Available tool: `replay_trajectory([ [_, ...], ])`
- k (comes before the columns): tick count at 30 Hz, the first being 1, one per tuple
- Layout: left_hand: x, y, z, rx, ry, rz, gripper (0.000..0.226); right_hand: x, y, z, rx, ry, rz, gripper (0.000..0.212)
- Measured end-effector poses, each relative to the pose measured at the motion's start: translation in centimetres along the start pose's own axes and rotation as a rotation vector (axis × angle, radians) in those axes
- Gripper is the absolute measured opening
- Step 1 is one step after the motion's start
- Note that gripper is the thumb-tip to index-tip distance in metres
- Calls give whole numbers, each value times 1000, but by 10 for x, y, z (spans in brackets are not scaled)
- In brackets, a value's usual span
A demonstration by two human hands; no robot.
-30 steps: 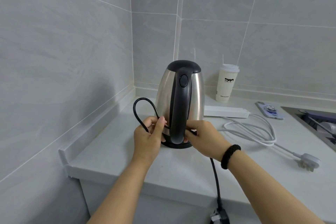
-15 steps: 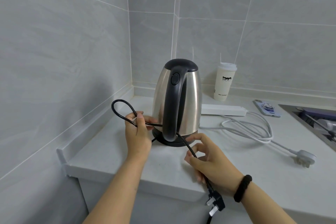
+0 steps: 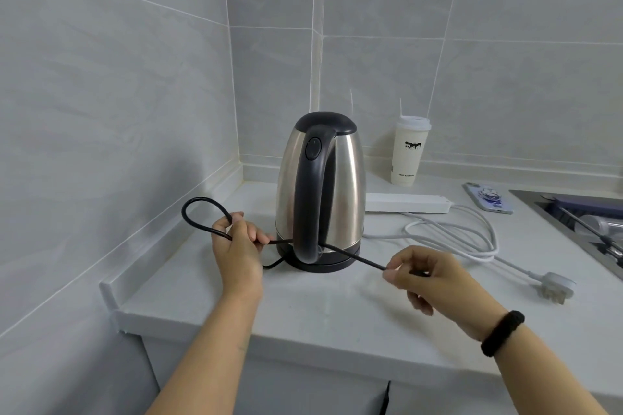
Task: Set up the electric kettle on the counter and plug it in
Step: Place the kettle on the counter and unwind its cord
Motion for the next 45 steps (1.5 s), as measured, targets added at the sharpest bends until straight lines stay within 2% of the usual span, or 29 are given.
replay_trajectory([
  [5,3,-3,2,53,64,-50,16,-11,10,-11,-120,20,161,15],
  [12,3,-3,1,56,125,-67,17,3,28,-40,-331,-139,279,10],
  [15,2,-3,-2,87,191,-77,13,13,32,-52,-394,-99,247,10],
  [20,6,-13,2,209,301,-180,12,26,40,-65,-444,7,143,9],
  [26,8,-19,1,236,378,-324,8,48,51,-69,-413,49,25,7],
  [33,6,-13,-7,257,448,-410,7,64,55,-70,-376,35,4,1],
  [37,9,-12,-10,278,492,-474,7,70,53,-68,-356,6,28,7],
  [45,9,-8,-16,291,571,-454,7,69,47,-65,-380,7,45,15],
])
Point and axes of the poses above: each hand's wrist, its own y-axis towards the middle knuckle, its own x-axis out of the palm, z = x × y, the point moved 3 cm from there along y, towards the middle knuckle, and after that the axes turned 1 degree about y, right-handed, at the moved point
